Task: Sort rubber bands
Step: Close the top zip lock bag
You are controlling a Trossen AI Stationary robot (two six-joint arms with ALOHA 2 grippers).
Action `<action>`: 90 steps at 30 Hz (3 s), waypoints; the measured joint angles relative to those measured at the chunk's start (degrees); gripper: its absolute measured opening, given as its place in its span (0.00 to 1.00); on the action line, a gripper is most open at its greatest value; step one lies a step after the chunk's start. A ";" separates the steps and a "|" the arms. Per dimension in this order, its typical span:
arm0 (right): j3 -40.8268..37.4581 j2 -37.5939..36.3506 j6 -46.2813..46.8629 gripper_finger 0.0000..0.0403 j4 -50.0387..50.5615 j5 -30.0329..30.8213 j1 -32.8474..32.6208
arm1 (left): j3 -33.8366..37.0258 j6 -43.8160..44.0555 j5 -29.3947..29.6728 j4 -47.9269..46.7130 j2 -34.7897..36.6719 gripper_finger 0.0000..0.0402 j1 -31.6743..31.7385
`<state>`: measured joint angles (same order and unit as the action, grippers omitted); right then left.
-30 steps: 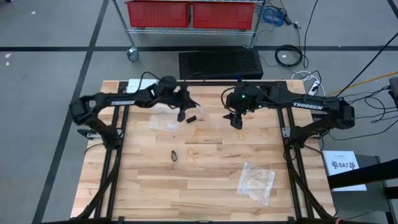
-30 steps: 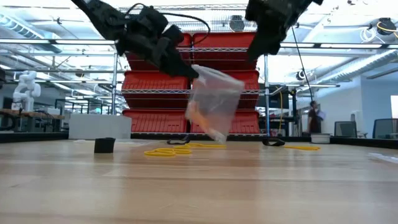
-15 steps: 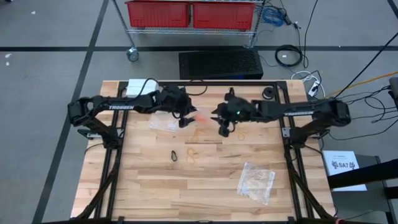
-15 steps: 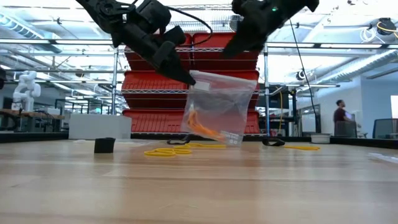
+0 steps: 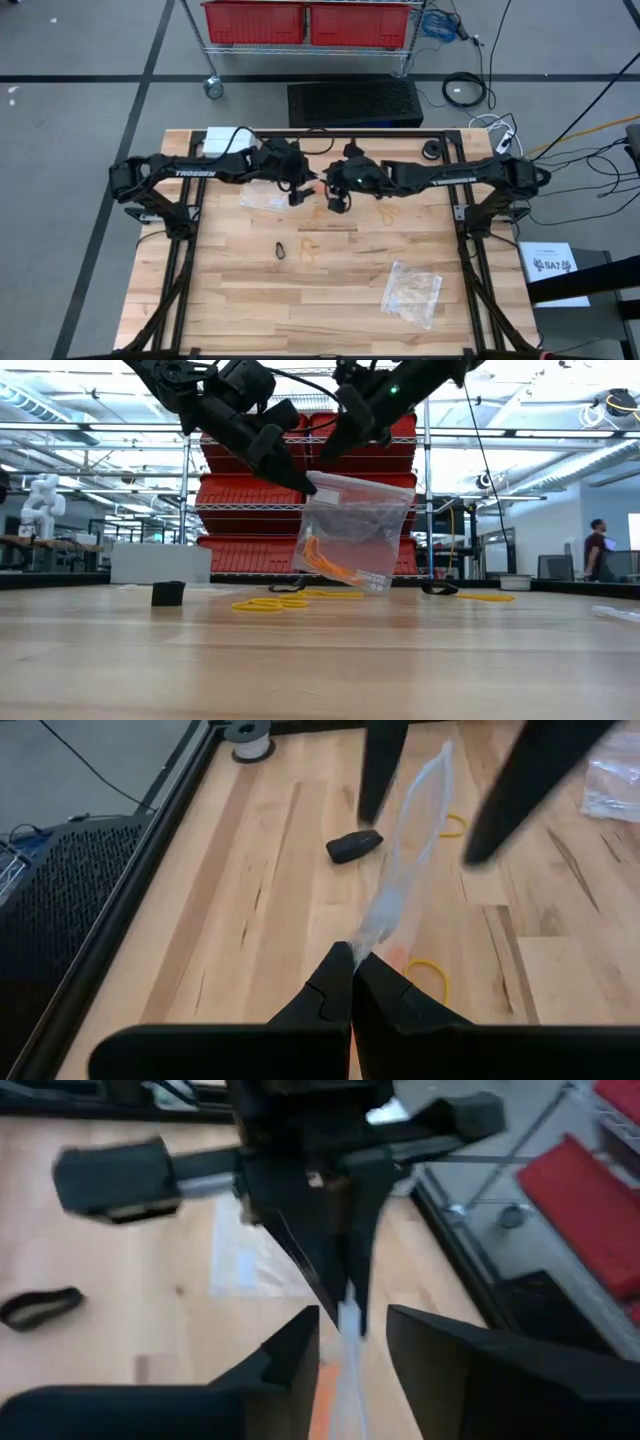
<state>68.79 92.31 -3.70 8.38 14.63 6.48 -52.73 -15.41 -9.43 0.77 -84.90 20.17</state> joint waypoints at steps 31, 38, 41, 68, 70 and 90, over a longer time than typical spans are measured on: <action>2.67 1.86 1.51 0.20 6.79 -3.11 2.95 | 0.00 -0.54 0.04 -0.26 -0.09 0.00 0.03; 2.67 0.89 1.56 0.36 6.79 -12.00 5.28 | -0.02 -1.48 0.06 -0.43 -0.07 0.00 0.03; 2.67 1.24 2.60 0.37 6.23 -17.50 7.42 | -0.04 -1.48 0.04 -0.23 -0.07 0.00 0.03; 2.67 2.47 4.42 0.22 3.17 -25.27 11.19 | -0.04 -1.45 0.07 0.33 -0.02 0.00 0.03; 2.67 2.47 4.33 0.20 3.28 -25.20 11.19 | -0.04 -1.45 0.09 0.36 -0.02 0.00 0.03; 2.67 2.64 4.52 0.20 4.31 -23.74 11.04 | -0.04 -0.01 0.13 1.78 -0.02 0.00 0.06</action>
<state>71.46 94.96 0.81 12.69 -9.10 17.52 -52.77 -15.42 -9.31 2.55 -84.93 20.23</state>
